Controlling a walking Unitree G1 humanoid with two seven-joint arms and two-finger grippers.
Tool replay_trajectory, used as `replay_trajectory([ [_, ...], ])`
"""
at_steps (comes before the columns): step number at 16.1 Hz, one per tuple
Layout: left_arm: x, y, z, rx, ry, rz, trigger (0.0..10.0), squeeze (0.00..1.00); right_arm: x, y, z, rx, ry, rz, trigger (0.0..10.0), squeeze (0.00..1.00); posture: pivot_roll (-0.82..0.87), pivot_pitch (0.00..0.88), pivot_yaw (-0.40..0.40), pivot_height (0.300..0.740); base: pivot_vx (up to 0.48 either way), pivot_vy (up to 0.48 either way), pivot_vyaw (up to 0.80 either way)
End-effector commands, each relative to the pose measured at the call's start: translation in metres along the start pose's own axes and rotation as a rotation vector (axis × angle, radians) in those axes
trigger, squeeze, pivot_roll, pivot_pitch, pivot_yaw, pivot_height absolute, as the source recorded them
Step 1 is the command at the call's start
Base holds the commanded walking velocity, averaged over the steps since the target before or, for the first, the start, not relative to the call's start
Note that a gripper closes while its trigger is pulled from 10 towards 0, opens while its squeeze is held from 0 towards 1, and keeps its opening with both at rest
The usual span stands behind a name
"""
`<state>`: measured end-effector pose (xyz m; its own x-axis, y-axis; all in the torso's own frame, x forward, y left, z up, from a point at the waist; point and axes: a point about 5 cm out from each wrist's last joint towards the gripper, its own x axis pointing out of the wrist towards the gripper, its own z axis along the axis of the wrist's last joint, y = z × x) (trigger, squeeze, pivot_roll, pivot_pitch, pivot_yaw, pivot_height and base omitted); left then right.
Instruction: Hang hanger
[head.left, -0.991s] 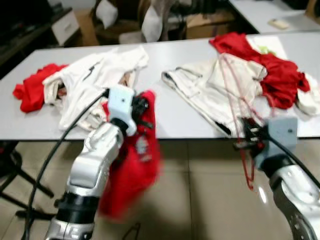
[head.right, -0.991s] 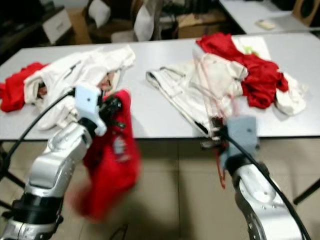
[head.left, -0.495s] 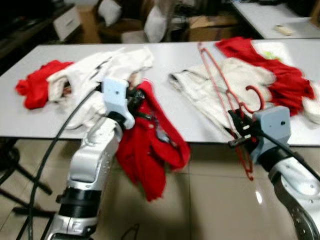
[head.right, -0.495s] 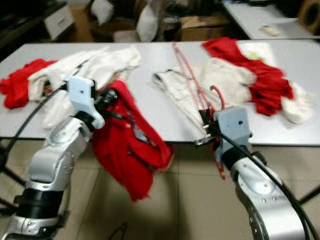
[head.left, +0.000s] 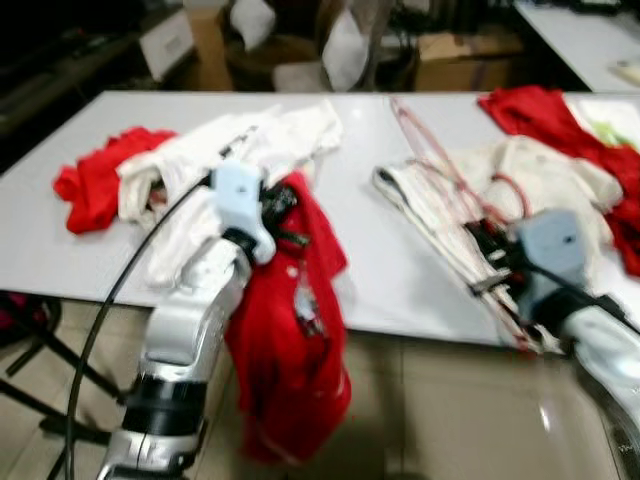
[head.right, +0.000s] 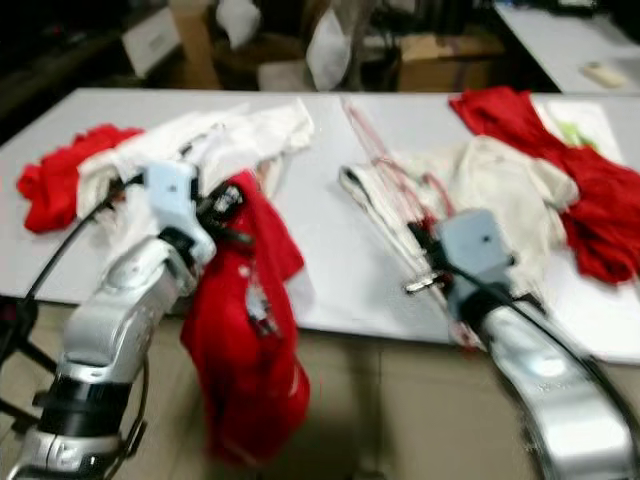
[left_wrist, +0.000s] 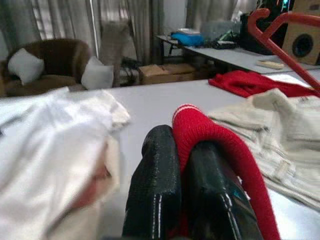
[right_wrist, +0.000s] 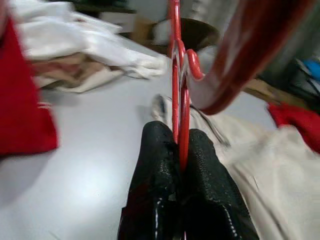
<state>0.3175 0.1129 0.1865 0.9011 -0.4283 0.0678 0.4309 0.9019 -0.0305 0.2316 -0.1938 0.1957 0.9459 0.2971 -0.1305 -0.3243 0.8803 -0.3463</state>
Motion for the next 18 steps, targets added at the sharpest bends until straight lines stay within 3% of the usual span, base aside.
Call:
replay_trajectory([
  [1,0.001,0.009,0.007,0.029,-0.014,0.024,10.0,0.00,-0.005,0.005,0.001,-0.014,-0.009,0.104,10.0,0.00,-0.19,0.000,0.066,0.740,0.000,0.000,0.00],
  [3,0.008,0.012,0.007,0.040,0.007,0.033,10.0,0.00,-0.015,-0.002,0.000,-0.041,0.008,0.183,10.0,0.00,-0.19,0.000,0.069,0.740,0.000,0.000,0.00],
  [5,0.026,0.019,0.015,0.058,0.024,0.034,10.0,0.00,-0.034,-0.016,0.002,-0.082,0.039,0.282,10.0,0.00,-0.19,0.000,0.075,0.740,0.000,0.000,0.00],
  [9,0.053,0.026,0.030,0.141,0.046,0.005,10.0,0.00,-0.058,-0.028,0.009,-0.144,0.082,0.437,10.0,0.00,-0.19,0.000,0.085,0.740,0.000,0.000,0.00],
  [11,0.069,0.022,0.045,0.144,0.000,-0.028,10.0,0.00,-0.068,-0.036,0.022,-0.149,0.030,0.485,10.0,0.00,-0.19,0.000,0.090,0.740,0.000,0.000,0.00],
  [13,0.080,0.018,0.055,0.145,-0.015,-0.057,10.0,0.00,-0.073,-0.038,0.029,-0.124,0.013,0.545,10.0,0.00,-0.20,0.000,0.093,0.740,0.000,0.000,0.00],
  [15,0.087,0.012,0.070,0.104,-0.058,-0.099,10.0,0.00,-0.072,-0.030,0.026,-0.134,0.050,0.631,10.0,0.00,-0.20,0.000,0.095,0.740,0.000,0.000,0.00],
  [18,0.089,0.008,0.095,0.038,-0.126,-0.144,10.0,0.00,-0.055,-0.025,0.015,-0.183,0.096,0.658,10.0,0.00,-0.19,0.000,0.084,0.740,0.000,0.000,0.00],
])
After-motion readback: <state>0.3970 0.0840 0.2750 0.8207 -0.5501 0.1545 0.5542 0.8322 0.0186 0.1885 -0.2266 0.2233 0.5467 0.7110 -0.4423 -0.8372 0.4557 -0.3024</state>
